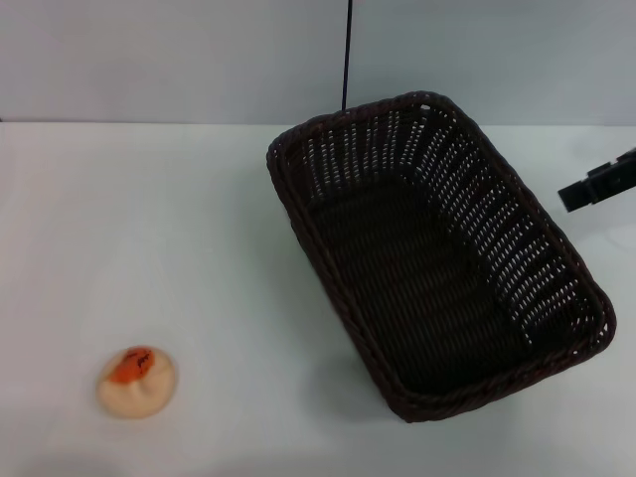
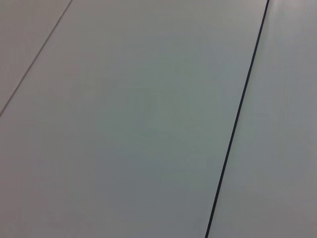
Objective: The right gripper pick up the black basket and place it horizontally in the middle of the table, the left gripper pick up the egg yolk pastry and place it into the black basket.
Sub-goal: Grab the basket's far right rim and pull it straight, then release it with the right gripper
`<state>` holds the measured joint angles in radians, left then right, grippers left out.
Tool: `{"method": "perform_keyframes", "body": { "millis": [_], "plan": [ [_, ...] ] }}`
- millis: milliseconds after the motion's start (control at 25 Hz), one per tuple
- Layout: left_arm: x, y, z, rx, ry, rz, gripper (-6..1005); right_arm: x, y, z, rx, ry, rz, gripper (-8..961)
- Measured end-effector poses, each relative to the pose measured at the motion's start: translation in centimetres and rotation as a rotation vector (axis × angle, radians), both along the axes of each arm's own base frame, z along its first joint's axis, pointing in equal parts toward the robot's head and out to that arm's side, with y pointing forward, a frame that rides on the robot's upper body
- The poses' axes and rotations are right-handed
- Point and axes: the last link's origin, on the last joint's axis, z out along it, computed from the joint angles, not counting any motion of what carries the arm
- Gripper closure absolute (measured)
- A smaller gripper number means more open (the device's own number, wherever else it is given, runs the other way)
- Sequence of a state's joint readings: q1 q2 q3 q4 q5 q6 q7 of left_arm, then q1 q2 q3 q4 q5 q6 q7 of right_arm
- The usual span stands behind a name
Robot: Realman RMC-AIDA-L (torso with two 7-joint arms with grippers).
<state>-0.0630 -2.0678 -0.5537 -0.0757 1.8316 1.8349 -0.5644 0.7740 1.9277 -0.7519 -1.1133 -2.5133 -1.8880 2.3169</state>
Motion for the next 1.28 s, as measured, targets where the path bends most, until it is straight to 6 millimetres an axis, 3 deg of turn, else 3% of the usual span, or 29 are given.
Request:
{"method": "perform_keyframes", "body": {
  "millis": [440, 840, 1120, 1280],
  "plan": [
    [0.1, 0.3, 0.0, 0.001, -0.004, -0.008, 364, 0.4, 1.5, -3.9, -0.063, -0.064, -0.034, 260],
    [0.2, 0.3, 0.0, 0.001, -0.005, -0.008, 367, 0.5, 1.4, -6.5, -0.121, -0.1, -0.029, 263],
    [0.2, 0.4, -0.1, 0.003, -0.007, -0.01, 369, 0.8, 1.0, -7.3, -0.145, -0.11, -0.023, 265],
    [0.2, 0.3, 0.0, 0.005, -0.007, -0.008, 370, 1.1, 0.9, -7.2, -0.137, -0.106, -0.028, 408]
  ]
}}
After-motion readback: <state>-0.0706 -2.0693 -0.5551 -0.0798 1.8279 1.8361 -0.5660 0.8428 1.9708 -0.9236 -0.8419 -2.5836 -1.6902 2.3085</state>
